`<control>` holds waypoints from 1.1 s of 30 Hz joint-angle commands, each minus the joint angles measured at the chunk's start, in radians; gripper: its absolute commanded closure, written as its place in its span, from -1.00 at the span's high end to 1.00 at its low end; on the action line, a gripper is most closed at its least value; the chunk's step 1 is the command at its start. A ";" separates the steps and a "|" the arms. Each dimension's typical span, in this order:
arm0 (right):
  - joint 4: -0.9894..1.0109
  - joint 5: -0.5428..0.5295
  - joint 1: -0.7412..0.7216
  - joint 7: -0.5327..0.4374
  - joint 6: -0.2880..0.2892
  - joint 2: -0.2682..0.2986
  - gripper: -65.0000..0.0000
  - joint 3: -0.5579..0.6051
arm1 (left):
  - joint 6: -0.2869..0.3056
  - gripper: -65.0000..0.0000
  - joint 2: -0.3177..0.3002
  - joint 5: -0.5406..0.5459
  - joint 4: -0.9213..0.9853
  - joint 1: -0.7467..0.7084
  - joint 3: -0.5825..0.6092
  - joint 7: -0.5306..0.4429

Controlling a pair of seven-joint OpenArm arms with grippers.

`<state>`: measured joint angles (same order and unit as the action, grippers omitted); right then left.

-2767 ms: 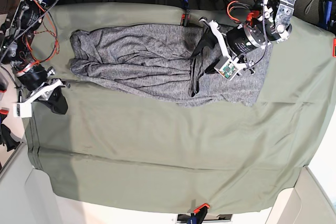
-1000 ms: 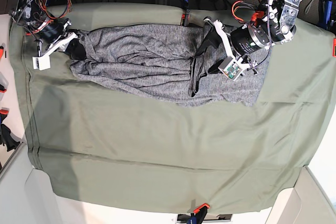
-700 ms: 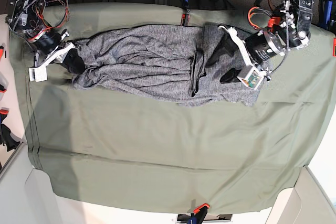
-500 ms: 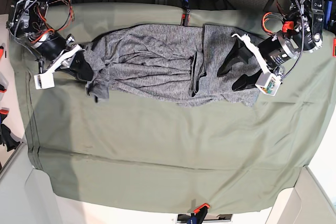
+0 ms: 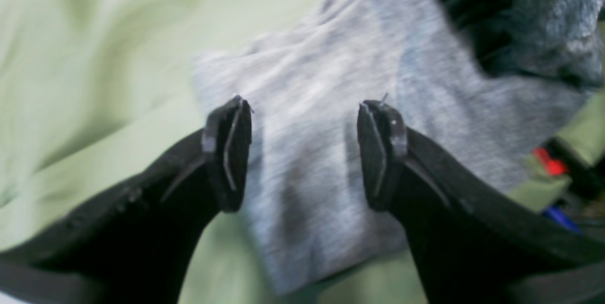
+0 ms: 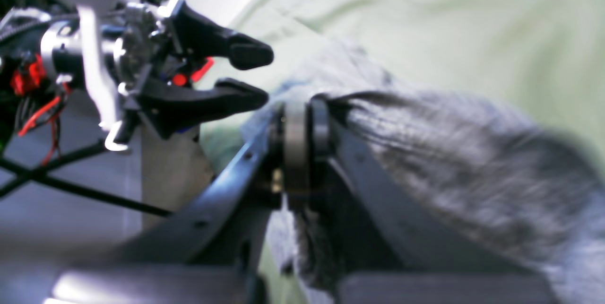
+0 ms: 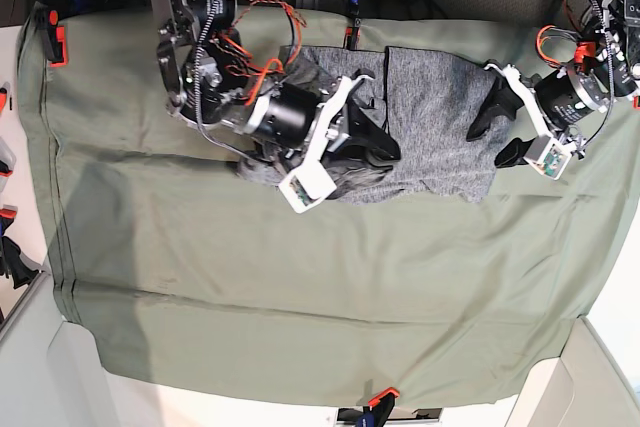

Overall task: Fold the T-shirt properly
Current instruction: 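Fold the strip end with the right gripper over onto the folded half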

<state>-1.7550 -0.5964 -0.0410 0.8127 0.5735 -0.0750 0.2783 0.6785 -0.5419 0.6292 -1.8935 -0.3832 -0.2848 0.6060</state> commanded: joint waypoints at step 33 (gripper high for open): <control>0.258 0.040 -0.269 -0.162 0.005 -0.077 -0.33 0.533 | -0.031 0.16 -0.059 0.073 0.005 -0.152 -0.258 -0.018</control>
<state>-1.4807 -0.5377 -0.2913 0.6800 0.5724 -0.1333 0.8139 0.6582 -0.5819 0.6872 -1.8793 -0.5365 -0.5308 0.6056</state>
